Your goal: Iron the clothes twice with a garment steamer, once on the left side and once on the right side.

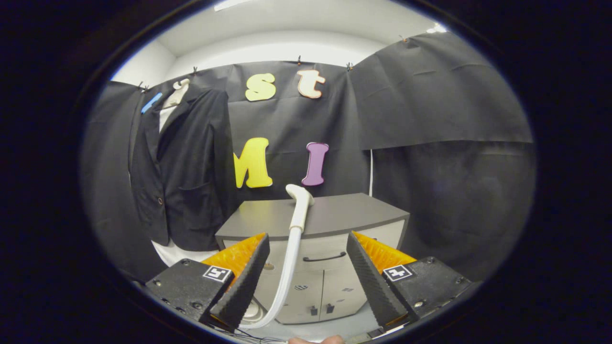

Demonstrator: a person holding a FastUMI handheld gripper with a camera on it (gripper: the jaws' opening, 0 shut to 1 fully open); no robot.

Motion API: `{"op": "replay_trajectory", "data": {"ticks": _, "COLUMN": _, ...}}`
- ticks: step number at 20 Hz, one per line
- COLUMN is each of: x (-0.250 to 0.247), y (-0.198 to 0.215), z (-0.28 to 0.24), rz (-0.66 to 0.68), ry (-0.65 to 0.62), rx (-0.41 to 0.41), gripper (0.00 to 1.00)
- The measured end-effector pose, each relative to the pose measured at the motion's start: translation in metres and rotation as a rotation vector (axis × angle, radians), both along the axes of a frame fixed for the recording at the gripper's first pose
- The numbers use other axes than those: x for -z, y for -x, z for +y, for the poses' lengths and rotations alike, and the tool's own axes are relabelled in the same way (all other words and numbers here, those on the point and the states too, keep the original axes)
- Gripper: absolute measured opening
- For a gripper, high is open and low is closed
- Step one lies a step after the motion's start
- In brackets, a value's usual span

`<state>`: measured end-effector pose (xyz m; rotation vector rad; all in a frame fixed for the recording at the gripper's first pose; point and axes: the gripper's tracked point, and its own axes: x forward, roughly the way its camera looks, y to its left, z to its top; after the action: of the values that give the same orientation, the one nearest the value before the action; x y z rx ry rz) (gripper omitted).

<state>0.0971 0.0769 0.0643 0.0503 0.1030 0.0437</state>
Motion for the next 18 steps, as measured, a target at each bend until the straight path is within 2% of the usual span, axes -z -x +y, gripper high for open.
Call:
{"op": "replay_trajectory", "data": {"ticks": 5, "x": -0.015, "y": -0.085, "z": 0.021, "rz": 0.102, "ry": -0.021, "rx": -0.090, "gripper": 1.00}}
{"op": "replay_trajectory", "data": {"ticks": 10, "x": -0.011, "y": -0.162, "z": 0.025, "rz": 0.289, "ry": -0.068, "rx": -0.129, "gripper": 1.00}}
{"op": "replay_trajectory", "data": {"ticks": 14, "x": 0.007, "y": -0.205, "z": 0.030, "rz": 0.425, "ry": -0.049, "rx": -0.144, "gripper": 1.00}}
{"op": "replay_trajectory", "data": {"ticks": 18, "x": 0.036, "y": -0.232, "z": 0.032, "rz": 0.576, "ry": -0.056, "rx": -0.140, "gripper": 0.99}}
